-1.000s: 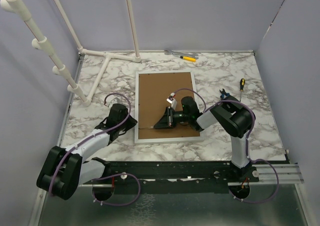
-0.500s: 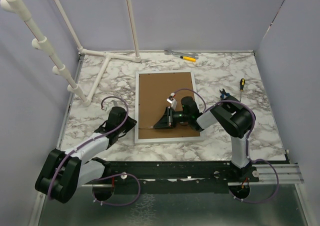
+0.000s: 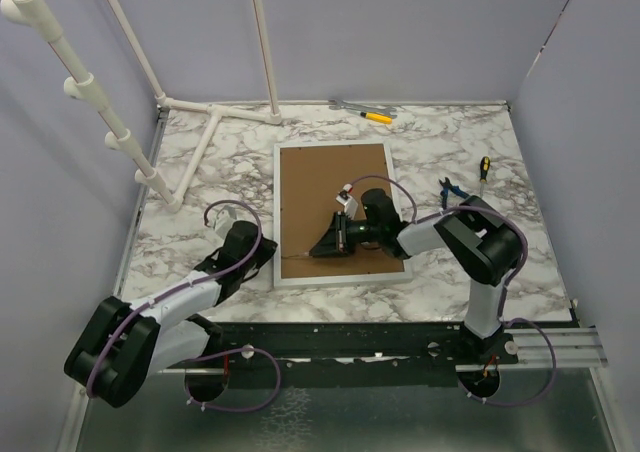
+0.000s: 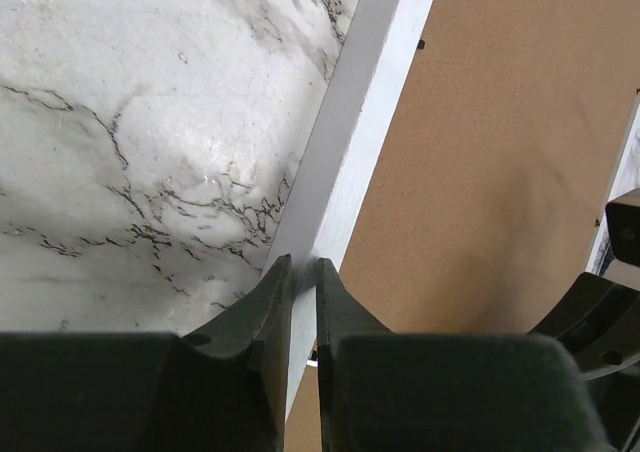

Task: Take the photo out of the frame
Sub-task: Release the photo frame item from the photo frame.

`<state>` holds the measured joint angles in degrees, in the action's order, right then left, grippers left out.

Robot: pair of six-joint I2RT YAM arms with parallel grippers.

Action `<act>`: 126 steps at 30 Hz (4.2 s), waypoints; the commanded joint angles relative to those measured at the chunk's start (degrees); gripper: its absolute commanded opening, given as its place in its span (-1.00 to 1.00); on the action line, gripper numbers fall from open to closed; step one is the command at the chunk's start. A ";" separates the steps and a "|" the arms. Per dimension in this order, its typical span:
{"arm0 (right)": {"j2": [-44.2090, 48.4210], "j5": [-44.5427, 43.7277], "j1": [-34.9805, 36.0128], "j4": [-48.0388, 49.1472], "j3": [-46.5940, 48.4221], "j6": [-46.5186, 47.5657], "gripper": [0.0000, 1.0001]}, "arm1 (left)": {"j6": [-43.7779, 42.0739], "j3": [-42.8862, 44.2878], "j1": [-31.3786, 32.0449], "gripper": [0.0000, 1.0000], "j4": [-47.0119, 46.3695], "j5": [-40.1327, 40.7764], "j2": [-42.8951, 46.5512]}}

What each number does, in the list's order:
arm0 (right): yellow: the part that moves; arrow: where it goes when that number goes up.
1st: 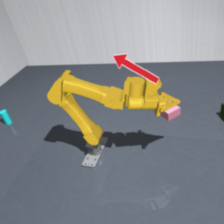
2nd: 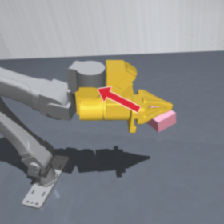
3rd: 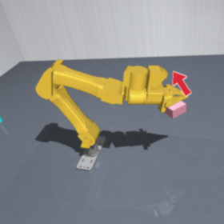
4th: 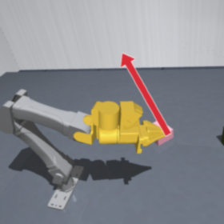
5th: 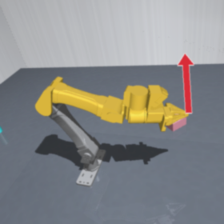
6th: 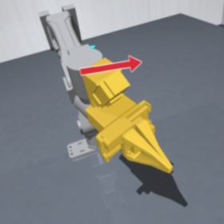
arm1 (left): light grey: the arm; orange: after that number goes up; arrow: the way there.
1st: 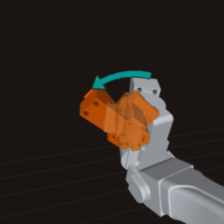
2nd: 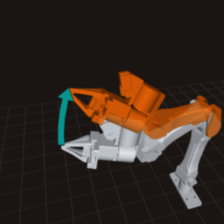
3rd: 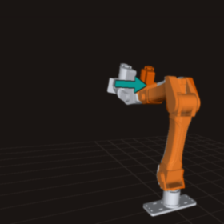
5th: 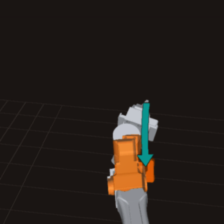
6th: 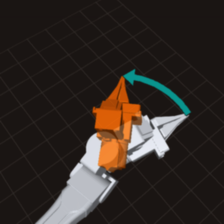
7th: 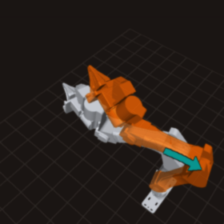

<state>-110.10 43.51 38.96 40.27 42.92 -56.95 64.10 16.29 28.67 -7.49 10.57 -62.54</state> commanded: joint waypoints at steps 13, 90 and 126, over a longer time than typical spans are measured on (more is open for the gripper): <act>8.81 -13.03 3.79 -36.77 15.31 11.68 -0.99 | 6.13 -0.18 7.61 -0.73 -1.30 -6.87 -4.44; 18.11 -23.80 4.13 -63.36 28.42 24.21 -0.99 | -4.64 5.54 -0.87 -0.70 5.24 -9.69 2.19; 11.45 -0.05 -15.97 -30.55 11.49 22.20 -0.99 | -30.08 22.45 -0.96 -0.04 -5.37 -6.88 -25.95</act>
<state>-97.23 39.48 23.97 4.45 55.86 -32.62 36.18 37.10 27.51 -11.09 1.17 -86.70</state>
